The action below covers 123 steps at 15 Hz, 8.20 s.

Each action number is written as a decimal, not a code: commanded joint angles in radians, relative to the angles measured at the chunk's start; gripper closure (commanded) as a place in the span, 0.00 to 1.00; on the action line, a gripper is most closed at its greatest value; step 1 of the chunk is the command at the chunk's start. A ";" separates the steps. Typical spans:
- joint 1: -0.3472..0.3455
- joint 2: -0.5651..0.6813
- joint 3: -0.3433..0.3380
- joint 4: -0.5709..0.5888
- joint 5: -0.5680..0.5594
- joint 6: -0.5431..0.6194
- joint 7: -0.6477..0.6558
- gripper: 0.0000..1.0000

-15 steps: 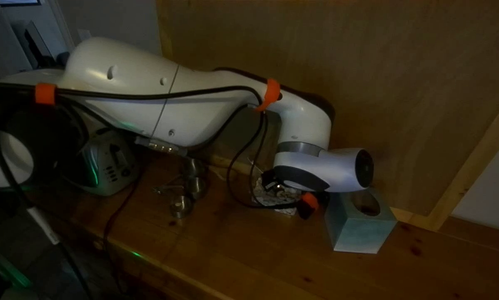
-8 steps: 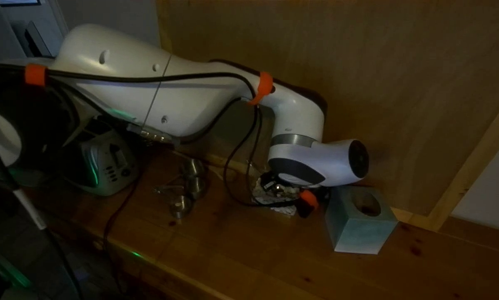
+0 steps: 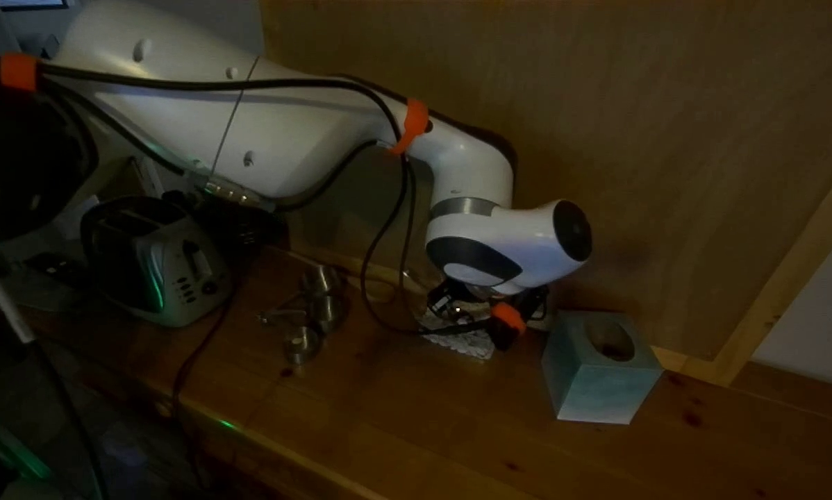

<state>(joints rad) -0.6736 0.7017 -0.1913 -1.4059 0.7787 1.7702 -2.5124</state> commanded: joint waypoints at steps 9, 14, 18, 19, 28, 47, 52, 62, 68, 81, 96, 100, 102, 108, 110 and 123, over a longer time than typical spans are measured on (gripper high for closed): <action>0.040 -0.203 0.012 -0.184 -0.133 0.047 -0.048 0.98; 0.082 -0.284 0.003 -0.278 -0.180 0.036 -0.012 0.98; 0.121 -0.342 -0.010 -0.383 -0.198 0.072 0.011 0.98; 0.129 -0.353 -0.013 -0.403 -0.200 0.083 0.005 0.98; 0.139 -0.338 -0.014 -0.406 -0.176 0.081 -0.001 0.98; 0.270 -0.576 -0.038 -0.748 -0.187 0.331 0.022 0.98; 0.289 -0.604 -0.045 -0.795 -0.182 0.326 0.066 0.98; 0.296 -0.600 -0.053 -0.796 -0.191 0.299 0.112 0.98; 0.303 -0.592 -0.051 -0.799 -0.193 0.316 0.104 0.98; 0.342 -0.699 -0.051 -0.873 -0.312 0.204 0.094 0.98; 0.327 -0.646 -0.115 -0.805 -0.237 -0.065 0.023 0.98; 0.327 -0.617 -0.114 -0.788 -0.230 -0.065 -0.065 0.98; 0.323 -0.600 -0.113 -0.777 -0.226 -0.065 -0.105 0.98; 0.319 -0.589 -0.108 -0.786 -0.227 -0.061 -0.110 0.93; 0.320 -0.589 -0.107 -0.786 -0.227 -0.061 -0.110 0.93; 0.263 -0.505 -0.115 -0.726 -0.196 -0.194 -0.205 0.98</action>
<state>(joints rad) -0.3957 0.1666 -0.3051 -2.1697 0.5579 1.6206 -2.6819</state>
